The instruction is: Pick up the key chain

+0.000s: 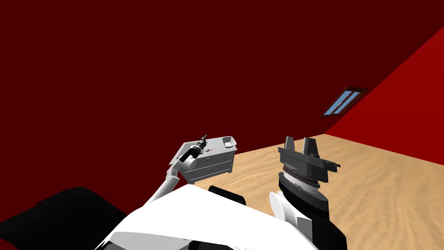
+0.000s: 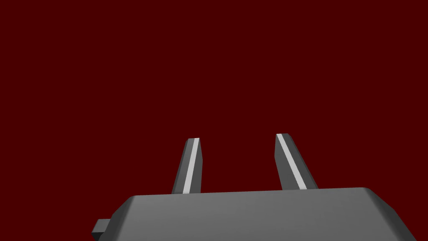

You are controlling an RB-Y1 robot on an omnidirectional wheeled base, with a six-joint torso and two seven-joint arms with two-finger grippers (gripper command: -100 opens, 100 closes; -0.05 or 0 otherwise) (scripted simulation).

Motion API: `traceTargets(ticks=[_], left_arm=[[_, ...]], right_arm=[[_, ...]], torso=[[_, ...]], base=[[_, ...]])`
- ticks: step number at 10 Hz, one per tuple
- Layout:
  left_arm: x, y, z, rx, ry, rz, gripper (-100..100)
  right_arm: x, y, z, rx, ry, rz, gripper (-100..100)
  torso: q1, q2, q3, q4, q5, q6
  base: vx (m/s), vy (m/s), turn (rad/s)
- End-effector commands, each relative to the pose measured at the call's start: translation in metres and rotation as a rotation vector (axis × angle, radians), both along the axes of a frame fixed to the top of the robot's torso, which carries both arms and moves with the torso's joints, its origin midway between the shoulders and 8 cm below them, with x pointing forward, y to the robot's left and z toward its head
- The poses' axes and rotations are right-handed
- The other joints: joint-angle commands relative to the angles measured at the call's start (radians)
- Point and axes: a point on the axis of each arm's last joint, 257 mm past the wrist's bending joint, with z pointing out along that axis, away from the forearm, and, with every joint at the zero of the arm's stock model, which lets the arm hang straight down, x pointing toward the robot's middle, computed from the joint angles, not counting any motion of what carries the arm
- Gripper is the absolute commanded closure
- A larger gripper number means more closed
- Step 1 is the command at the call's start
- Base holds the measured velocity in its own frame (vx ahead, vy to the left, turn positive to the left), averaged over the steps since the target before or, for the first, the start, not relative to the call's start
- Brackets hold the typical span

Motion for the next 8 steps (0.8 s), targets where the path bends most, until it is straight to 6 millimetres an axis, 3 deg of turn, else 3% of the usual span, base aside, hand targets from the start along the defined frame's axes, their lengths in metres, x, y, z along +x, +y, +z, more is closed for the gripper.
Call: traceTargets(ticks=[1, 2, 8], left_arm=[[0.004, 0.003, -0.013, -0.003, 0.050, 0.003, -100], [0.004, 0.003, -0.015, -0.002, 0.058, 0.004, -100], [0.014, 0.030, -0.079, -0.018, 0.287, 0.031, -100]], right_arm=[[0.000, 0.000, 0.000, 0.000, 0.000, 0.000, 0], [0.000, 0.000, 0.000, 0.000, 0.000, 0.000, 0], [0.000, 0.000, 0.000, 0.000, 0.000, 0.000, 0]], torso=[[0.000, 0.000, 0.000, 0.000, 0.000, 0.000], [0.000, 0.000, 0.000, 0.000, 0.000, 0.000], [-0.001, -0.001, -0.001, 0.000, 0.000, 0.000]], base=[[-0.010, 0.013, -0.048], [-0.004, 0.006, 0.010], [-0.001, 0.005, -0.065]])
